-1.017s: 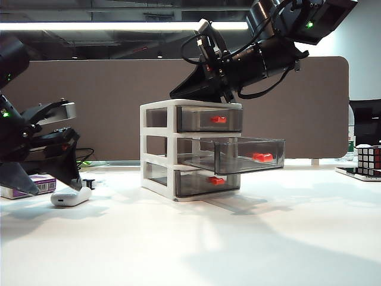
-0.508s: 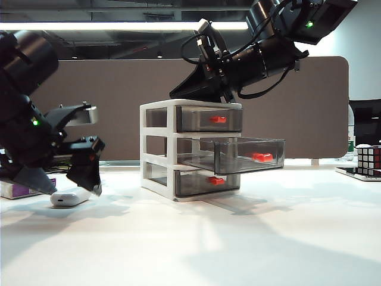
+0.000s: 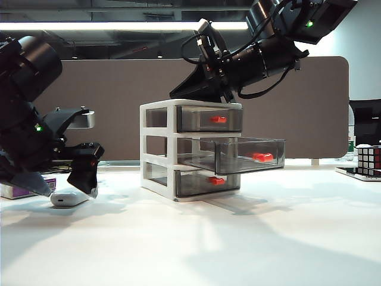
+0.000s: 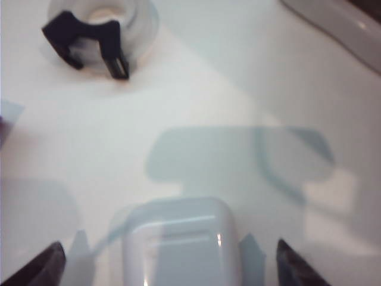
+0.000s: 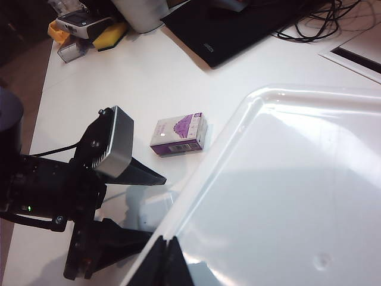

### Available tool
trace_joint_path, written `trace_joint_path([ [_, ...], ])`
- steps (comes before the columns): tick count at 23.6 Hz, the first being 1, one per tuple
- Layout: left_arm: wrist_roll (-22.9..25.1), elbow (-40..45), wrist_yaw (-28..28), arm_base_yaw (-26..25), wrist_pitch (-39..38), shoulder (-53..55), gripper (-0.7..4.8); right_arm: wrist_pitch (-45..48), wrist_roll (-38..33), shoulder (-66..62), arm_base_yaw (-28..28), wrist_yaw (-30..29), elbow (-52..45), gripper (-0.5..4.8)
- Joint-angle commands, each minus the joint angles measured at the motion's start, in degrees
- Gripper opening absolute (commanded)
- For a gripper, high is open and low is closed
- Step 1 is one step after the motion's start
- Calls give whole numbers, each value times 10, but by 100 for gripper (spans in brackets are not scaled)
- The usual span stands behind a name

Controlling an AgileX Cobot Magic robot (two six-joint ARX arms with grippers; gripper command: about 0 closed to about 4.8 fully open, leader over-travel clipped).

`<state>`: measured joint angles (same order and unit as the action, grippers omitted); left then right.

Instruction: Open the second layer of the drawer on the table, pick up the earphone case on the table and put it in, and finally close the drawer.

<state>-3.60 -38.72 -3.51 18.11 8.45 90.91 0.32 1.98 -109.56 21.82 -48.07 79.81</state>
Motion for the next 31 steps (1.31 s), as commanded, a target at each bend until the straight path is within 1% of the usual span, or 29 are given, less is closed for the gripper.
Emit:
trace_joint_path([
  [1, -15, -2, -2, 1, 19, 4, 457, -74, -19, -13, 1, 4, -12, -5],
  [5, -18, -2, -1, 1, 18, 20, 457, -74, -19, -13, 1, 4, -12, -5],
  [7, -29, -2, 3, 3, 19, 27, 457, -74, -19, -13, 1, 4, -12, -5],
  [16, -29, -2, 16, 7, 21, 44, 456, -74, -19, -13, 1, 4, -12, -5],
  [22, -29, -2, 21, 20, -14, 44, 456, -74, -19, -13, 1, 4, -12, -5],
  [26, -29, -2, 5, 35, -28, 44, 455, -74, -19, -13, 1, 4, -12, -5],
  [31, -29, -2, -39, 54, -32, 40, 455, -76, -19, -13, 1, 4, -12, -5],
])
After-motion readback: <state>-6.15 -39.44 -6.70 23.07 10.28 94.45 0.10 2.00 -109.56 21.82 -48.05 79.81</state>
